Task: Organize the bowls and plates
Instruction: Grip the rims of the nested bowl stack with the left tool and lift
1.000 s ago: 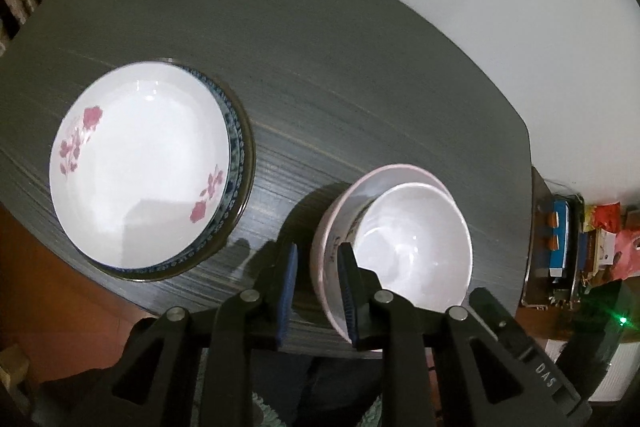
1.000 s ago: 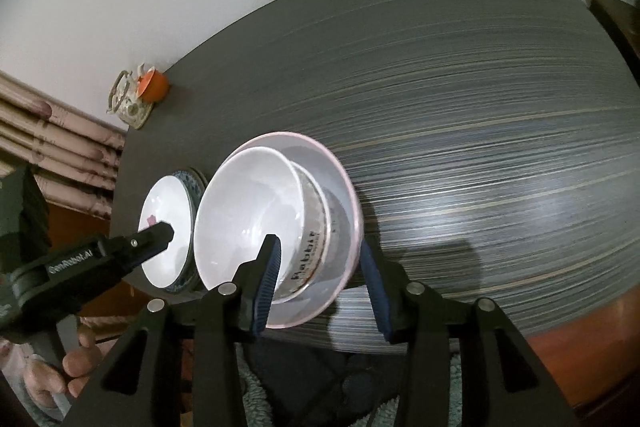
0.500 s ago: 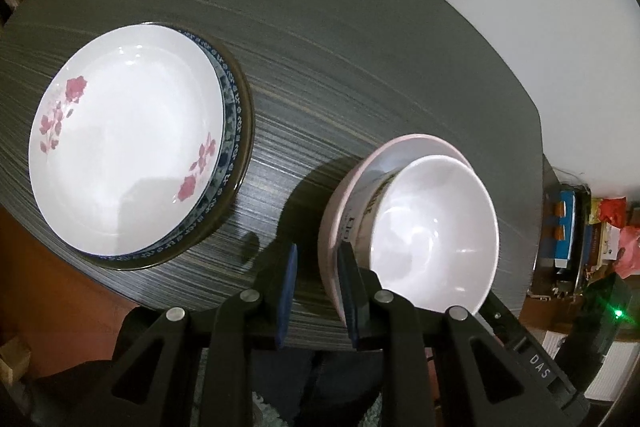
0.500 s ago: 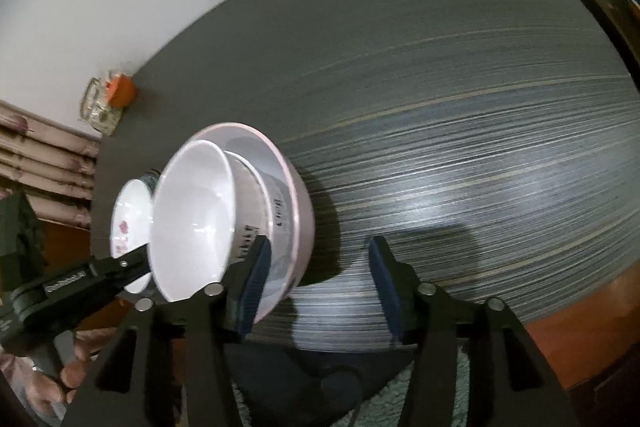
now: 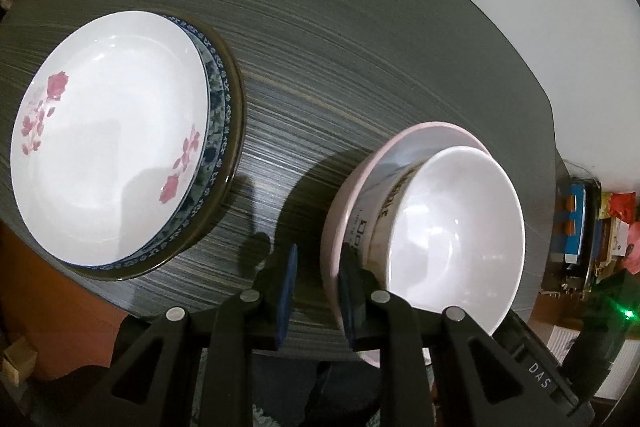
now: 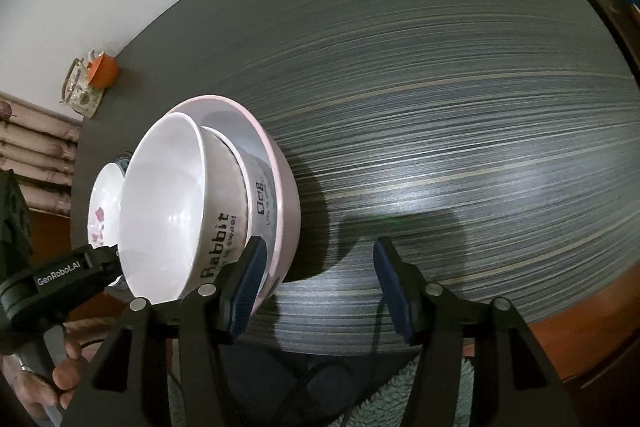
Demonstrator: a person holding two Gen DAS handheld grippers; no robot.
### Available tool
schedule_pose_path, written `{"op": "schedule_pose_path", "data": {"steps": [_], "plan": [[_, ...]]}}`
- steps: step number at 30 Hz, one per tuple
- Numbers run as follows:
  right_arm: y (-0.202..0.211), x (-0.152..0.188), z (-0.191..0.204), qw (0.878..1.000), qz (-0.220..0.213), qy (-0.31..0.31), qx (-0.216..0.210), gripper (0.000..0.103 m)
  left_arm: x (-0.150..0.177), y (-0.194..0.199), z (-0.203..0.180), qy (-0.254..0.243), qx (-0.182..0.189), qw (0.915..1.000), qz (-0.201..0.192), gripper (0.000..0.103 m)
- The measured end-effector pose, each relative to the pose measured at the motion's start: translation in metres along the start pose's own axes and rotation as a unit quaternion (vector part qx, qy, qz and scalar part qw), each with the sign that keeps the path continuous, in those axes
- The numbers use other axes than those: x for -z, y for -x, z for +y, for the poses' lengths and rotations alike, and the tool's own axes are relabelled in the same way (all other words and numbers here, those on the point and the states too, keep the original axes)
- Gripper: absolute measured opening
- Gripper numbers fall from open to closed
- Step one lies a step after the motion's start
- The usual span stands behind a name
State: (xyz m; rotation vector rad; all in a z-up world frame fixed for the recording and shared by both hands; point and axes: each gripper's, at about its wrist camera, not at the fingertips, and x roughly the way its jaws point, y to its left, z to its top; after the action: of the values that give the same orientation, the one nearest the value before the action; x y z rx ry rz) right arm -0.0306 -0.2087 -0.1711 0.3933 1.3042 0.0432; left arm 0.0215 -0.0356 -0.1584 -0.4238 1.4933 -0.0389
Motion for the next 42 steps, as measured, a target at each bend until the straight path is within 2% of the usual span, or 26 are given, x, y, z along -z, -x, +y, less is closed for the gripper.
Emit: {"op": "schedule_pose_path", "data": {"steps": [9, 20, 28, 35, 42], "plan": [[-0.011, -0.007, 0.008, 1.000, 0.003, 0.004, 0.027, 0.053, -0.002, 0.000, 0.000, -0.002, -0.006, 1.0000, -0.006, 0.021], [-0.012, -0.010, 0.009, 1.000, 0.008, 0.006, 0.026, 0.049, 0.000, -0.002, -0.007, -0.010, -0.014, 0.9998, -0.014, 0.021], [-0.011, -0.008, 0.014, 1.000, 0.002, 0.010, 0.023, 0.040, -0.001, -0.002, -0.009, -0.017, -0.017, 0.9996, -0.014, 0.020], [-0.008, -0.008, 0.016, 1.000, -0.001, 0.010, 0.012, 0.027, -0.001, -0.001, -0.012, -0.021, -0.020, 0.9994, -0.018, 0.018], [-0.007, -0.010, 0.016, 1.000, -0.003, 0.007, -0.018, 0.015, 0.000, -0.001, -0.015, -0.027, -0.004, 0.9994, -0.022, 0.006]]}}
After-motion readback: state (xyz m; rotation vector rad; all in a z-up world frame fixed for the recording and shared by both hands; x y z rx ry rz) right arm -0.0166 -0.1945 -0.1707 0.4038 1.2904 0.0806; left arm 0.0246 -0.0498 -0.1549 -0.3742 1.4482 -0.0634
